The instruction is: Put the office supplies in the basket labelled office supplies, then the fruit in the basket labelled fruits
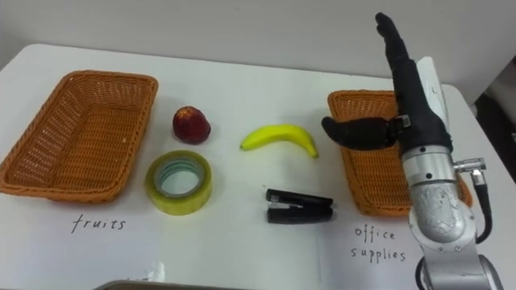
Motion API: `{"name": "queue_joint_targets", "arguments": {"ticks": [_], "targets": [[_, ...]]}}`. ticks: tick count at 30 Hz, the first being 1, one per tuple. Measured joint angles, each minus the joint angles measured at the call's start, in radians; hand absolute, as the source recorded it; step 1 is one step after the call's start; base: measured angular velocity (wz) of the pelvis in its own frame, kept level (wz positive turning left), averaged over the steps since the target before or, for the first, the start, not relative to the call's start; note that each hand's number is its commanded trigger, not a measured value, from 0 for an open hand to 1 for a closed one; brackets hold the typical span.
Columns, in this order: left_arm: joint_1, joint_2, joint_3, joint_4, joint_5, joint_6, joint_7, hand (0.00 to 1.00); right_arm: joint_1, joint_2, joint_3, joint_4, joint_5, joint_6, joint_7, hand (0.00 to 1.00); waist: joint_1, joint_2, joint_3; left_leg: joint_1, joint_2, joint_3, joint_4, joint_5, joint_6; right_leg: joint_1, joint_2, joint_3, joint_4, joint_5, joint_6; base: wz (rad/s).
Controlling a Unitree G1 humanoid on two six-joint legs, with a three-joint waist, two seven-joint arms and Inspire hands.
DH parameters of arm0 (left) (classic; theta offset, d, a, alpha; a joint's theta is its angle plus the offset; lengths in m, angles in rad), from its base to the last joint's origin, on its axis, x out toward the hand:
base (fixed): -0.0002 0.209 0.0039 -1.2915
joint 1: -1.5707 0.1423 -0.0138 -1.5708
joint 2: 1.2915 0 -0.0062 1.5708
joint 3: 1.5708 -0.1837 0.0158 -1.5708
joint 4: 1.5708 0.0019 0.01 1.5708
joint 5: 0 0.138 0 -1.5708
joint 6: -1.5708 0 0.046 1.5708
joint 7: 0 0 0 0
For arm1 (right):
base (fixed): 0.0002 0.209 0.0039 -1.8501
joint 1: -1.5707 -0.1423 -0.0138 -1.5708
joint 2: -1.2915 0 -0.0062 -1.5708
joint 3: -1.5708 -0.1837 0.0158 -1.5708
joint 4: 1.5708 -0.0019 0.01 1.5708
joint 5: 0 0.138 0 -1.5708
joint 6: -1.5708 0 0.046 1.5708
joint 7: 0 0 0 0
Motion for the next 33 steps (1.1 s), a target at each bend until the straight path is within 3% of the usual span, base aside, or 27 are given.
{"name": "queue_joint_targets", "arguments": {"ticks": [15,21,33], "targets": [[-0.004,0.001,0.001,0.029,-0.001,-0.007,-0.011,0.0,0.003,-0.018,0.0,-0.006,-0.027,0.0,0.061,0.0,0.002,-0.005,-0.0002,0.006,-0.001,0.006,-0.005,0.0,0.0,-0.001,-0.001,0.008,0.001,0.0,0.0,0.0],[-0.007,0.005,-0.002,0.028,-0.001,-0.009,-0.018,0.0,0.003,-0.026,0.013,-0.006,-0.035,0.0,0.129,0.0,0.007,-0.02,0.0068,0.006,-0.001,0.008,-0.009,0.0,0.0,-0.001,0.0,0.008,0.0,0.0,0.0,0.0],[-0.018,0.015,-0.02,0.028,-0.001,-0.015,-0.026,0.0,0.003,-0.045,0.07,-0.005,-0.059,0.0,0.255,0.0,0.005,-0.028,0.006,0.011,0.0,0.011,-0.015,0.0,0.0,-0.001,0.007,0.014,-0.002,0.0,0.001,0.0]]}}
